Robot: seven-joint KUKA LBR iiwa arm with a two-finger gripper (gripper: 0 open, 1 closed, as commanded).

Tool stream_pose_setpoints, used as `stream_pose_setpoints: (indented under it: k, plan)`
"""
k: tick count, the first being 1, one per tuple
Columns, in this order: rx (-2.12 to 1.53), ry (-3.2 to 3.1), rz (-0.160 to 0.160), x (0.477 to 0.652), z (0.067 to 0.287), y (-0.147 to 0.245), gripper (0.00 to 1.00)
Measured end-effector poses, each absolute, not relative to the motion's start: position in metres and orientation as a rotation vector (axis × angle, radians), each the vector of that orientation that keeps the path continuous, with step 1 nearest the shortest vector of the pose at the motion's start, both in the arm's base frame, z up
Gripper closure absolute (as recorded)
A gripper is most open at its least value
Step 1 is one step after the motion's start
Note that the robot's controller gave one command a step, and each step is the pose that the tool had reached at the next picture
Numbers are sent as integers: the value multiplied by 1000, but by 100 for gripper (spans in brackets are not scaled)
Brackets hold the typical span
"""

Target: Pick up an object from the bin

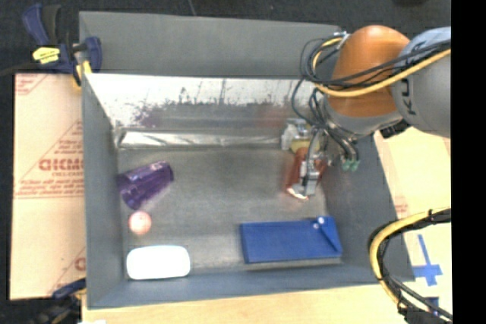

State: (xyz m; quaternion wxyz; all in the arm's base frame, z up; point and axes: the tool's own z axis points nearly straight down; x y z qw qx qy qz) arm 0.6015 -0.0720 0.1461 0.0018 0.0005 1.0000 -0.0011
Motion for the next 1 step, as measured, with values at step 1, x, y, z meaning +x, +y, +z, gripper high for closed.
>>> stream_pose_setpoints:
  k: [1]
  plan:
    - [226,3118,0,612,109,-92,0]
